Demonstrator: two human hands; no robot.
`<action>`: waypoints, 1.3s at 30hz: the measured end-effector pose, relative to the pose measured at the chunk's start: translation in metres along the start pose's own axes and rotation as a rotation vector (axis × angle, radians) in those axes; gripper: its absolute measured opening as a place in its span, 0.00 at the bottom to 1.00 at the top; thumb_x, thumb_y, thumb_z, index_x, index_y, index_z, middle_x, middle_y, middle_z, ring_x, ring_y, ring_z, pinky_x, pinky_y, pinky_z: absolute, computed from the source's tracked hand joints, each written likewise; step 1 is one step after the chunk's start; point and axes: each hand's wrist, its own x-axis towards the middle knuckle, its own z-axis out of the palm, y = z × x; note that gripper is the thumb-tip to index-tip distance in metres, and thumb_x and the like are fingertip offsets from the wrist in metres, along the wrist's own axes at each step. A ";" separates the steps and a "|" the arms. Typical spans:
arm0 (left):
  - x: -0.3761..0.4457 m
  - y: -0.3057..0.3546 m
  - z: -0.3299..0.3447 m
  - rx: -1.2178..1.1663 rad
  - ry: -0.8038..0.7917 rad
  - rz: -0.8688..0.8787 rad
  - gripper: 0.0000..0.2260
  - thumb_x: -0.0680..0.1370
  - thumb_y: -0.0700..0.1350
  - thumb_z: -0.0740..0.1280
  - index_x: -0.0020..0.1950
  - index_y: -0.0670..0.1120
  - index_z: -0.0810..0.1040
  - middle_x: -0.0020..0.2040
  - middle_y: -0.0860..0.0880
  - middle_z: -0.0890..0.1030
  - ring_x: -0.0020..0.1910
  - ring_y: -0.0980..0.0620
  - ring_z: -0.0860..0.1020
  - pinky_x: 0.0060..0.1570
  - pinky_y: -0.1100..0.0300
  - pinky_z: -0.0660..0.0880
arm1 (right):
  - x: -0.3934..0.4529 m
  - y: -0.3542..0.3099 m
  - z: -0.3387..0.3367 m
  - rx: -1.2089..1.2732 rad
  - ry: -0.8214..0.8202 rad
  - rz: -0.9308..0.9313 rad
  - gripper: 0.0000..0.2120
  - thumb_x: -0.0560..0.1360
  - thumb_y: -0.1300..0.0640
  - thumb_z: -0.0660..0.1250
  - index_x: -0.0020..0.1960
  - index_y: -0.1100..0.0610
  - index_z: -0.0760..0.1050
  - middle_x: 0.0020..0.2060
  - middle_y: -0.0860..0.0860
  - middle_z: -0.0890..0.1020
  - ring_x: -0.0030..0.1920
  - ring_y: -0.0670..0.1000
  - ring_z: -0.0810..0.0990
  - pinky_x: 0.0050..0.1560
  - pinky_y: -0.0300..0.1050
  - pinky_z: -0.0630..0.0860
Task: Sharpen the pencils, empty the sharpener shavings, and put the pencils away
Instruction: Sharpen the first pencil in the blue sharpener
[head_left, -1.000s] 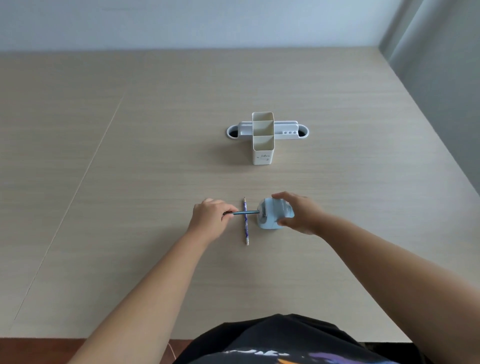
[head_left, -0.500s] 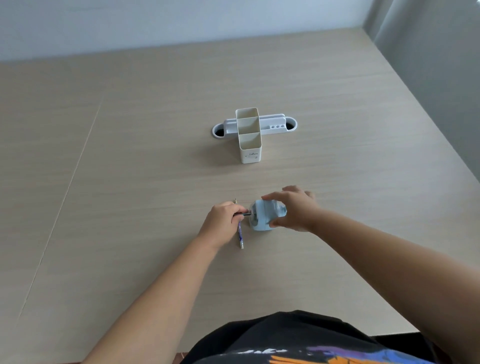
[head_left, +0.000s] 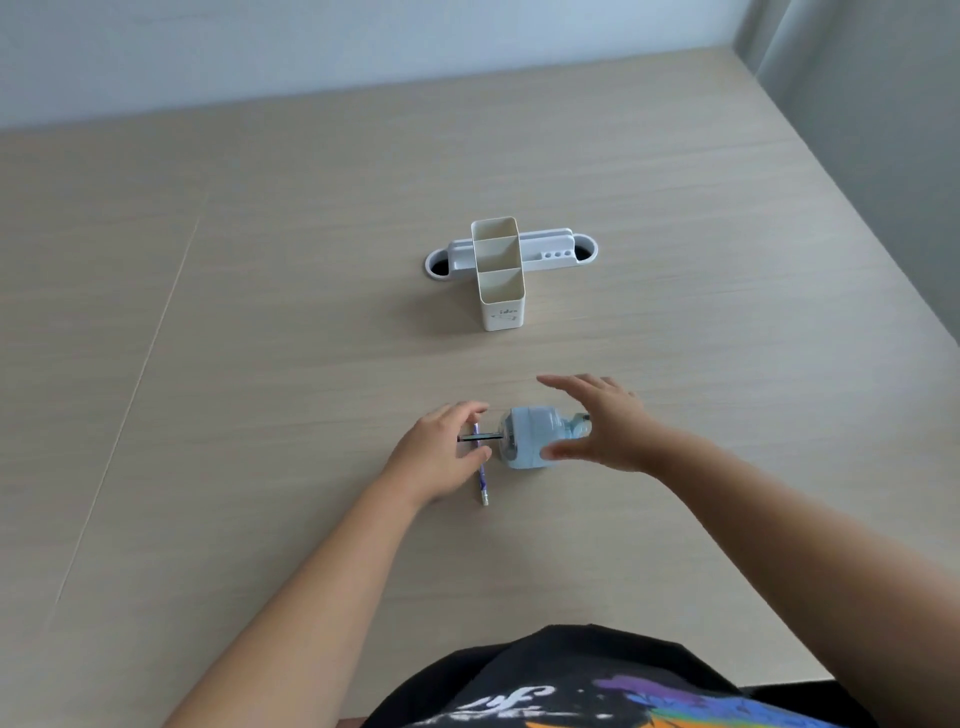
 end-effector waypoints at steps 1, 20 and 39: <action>-0.002 0.001 -0.004 0.039 -0.009 0.004 0.26 0.71 0.51 0.70 0.67 0.57 0.67 0.63 0.55 0.75 0.62 0.53 0.71 0.60 0.55 0.71 | -0.005 0.004 -0.004 0.071 0.048 0.019 0.38 0.66 0.38 0.71 0.72 0.40 0.59 0.69 0.48 0.69 0.70 0.53 0.64 0.69 0.54 0.63; 0.047 0.049 0.055 0.430 -0.020 0.114 0.29 0.62 0.56 0.73 0.57 0.47 0.69 0.53 0.48 0.76 0.52 0.45 0.75 0.56 0.52 0.69 | 0.022 0.047 0.004 0.065 0.114 -0.036 0.06 0.80 0.56 0.54 0.47 0.55 0.68 0.37 0.48 0.75 0.38 0.58 0.71 0.41 0.51 0.73; 0.046 0.055 0.052 0.414 -0.051 0.085 0.29 0.61 0.54 0.75 0.56 0.48 0.68 0.53 0.49 0.75 0.51 0.45 0.75 0.54 0.53 0.69 | -0.046 0.029 0.037 0.394 -0.009 0.154 0.12 0.81 0.51 0.54 0.39 0.50 0.67 0.30 0.48 0.70 0.33 0.50 0.68 0.38 0.48 0.67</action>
